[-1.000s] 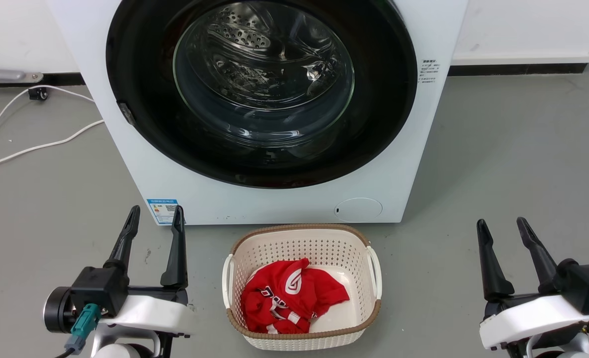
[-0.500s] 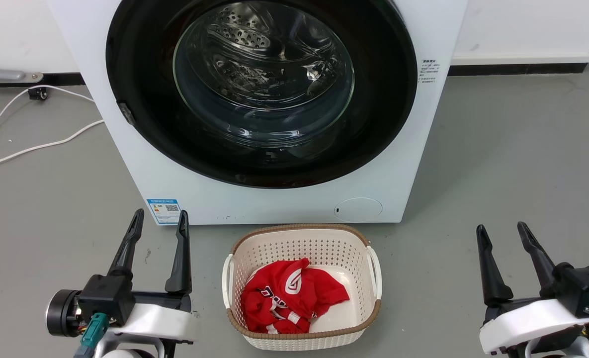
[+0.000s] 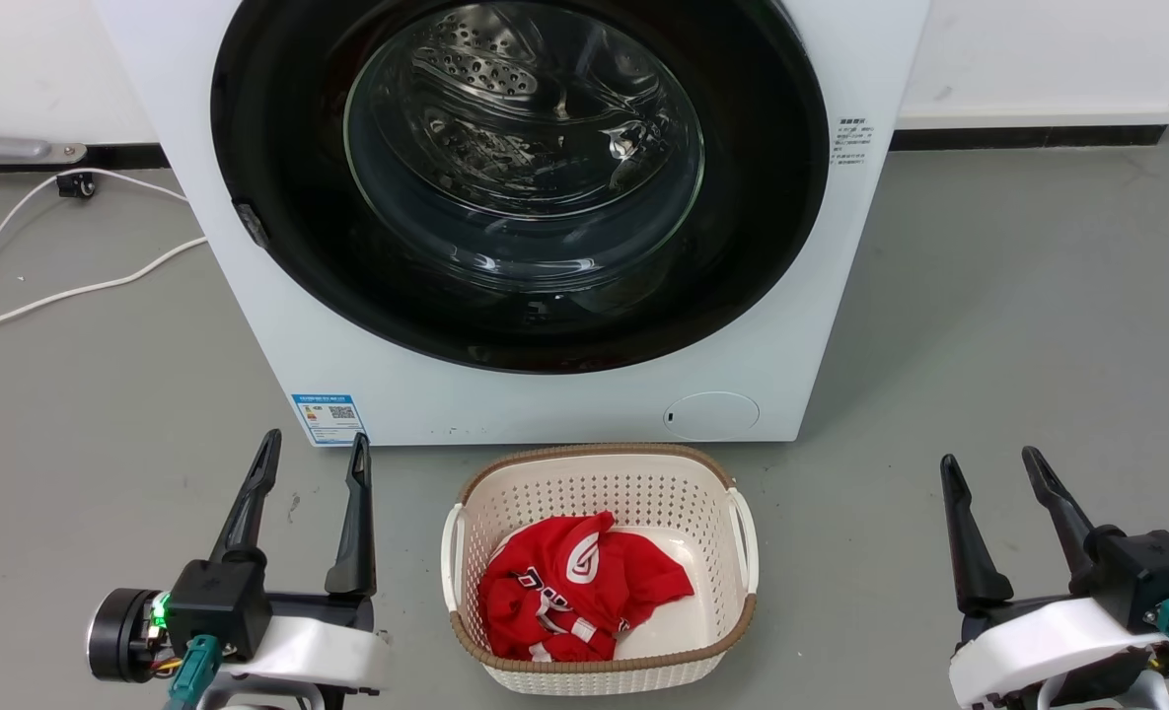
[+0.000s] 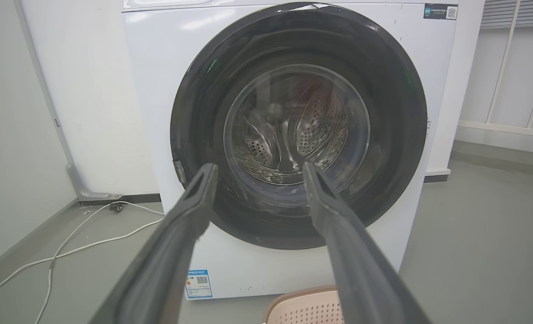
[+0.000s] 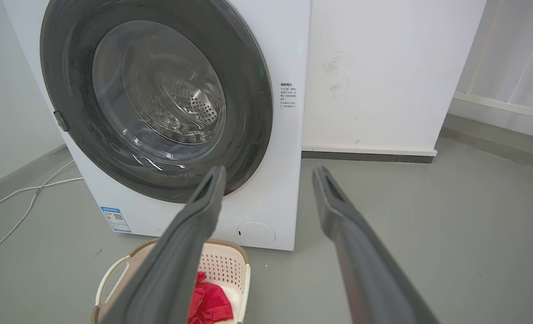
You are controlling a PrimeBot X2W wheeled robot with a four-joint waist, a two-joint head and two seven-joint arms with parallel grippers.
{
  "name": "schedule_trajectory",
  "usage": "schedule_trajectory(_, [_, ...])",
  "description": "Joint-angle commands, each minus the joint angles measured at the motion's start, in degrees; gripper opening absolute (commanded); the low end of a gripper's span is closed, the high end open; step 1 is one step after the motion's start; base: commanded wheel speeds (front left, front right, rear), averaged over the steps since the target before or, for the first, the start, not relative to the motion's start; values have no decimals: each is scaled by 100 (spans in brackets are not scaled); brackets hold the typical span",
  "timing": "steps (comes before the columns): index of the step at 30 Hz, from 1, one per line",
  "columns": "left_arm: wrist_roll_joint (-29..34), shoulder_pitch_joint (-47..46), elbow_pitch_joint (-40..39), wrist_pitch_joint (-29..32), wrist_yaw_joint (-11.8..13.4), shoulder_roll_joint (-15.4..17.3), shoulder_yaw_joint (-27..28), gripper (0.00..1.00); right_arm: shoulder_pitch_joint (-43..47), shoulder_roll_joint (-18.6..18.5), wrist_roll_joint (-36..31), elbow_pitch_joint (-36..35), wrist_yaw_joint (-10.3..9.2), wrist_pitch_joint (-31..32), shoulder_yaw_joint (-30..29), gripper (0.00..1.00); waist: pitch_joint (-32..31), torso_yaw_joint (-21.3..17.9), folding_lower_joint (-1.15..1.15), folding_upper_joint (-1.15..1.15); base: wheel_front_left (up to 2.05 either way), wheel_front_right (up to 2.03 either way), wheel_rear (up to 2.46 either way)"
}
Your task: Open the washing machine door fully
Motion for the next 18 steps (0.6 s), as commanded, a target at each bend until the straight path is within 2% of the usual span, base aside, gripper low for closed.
schedule_trajectory(1, [19,40,14,-39,-23,-17,37,100,18,26,-13,16,-2,-34,-1,100,-1,-1,0,0,0,0,0])
schedule_trajectory(14, [43,42,96,-34,-168,-140,218,100,-28,25,153,129,-2,-47,-17,100,-3,-8,0,0,0,0,0])
schedule_trajectory(15, [46,41,103,-34,-174,-144,227,100,-29,25,220,138,-2,-49,-17,80,-4,-6,0,0,0,0,0])
schedule_trajectory(16, [55,40,106,-34,-179,-150,236,100,-31,25,255,143,-2,-54,-12,30,-3,-5,0,0,0,0,0])
schedule_trajectory(17, [65,38,108,-34,-177,-155,243,100,-35,25,274,147,-2,-53,-5,10,-4,-6,0,0,0,0,0])
schedule_trajectory(18, [75,36,107,-34,-181,-161,247,100,-38,25,308,153,-2,-61,6,0,-5,-5,0,0,0,0,0])
